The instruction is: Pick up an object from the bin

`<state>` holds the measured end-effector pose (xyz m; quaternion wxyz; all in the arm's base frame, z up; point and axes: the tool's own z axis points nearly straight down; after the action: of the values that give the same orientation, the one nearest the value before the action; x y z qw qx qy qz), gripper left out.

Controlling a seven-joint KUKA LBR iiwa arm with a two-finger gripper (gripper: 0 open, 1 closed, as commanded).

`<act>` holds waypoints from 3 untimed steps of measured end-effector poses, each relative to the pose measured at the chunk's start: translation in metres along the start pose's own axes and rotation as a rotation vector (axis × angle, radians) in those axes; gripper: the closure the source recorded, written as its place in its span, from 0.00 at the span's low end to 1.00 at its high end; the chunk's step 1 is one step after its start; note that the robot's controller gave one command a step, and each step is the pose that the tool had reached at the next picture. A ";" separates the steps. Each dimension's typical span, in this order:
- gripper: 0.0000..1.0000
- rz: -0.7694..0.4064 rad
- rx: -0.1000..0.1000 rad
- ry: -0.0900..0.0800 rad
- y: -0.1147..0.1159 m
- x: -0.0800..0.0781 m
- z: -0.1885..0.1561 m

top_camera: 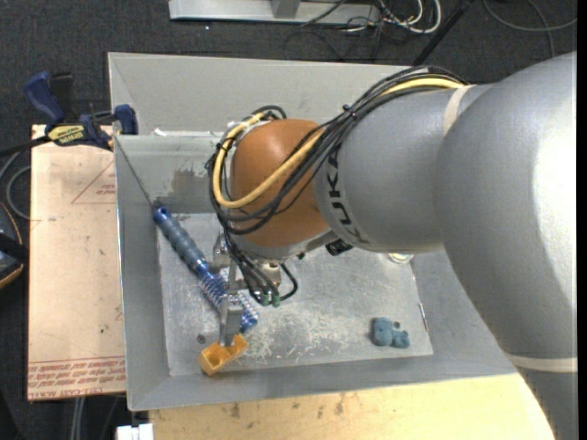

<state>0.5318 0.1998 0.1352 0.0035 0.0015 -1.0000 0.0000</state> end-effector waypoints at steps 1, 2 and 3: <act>0.00 -0.061 -0.003 -0.013 -0.020 -0.017 0.033; 0.00 0.164 -0.002 -0.007 -0.055 -0.032 0.047; 0.00 0.356 -0.003 -0.010 -0.067 0.029 0.042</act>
Offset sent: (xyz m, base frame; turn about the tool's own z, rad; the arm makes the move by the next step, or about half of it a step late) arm 0.0245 -0.0349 -0.0619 -0.0819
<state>0.5022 0.1329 0.0934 -0.0013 -0.1757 -0.9844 -0.0009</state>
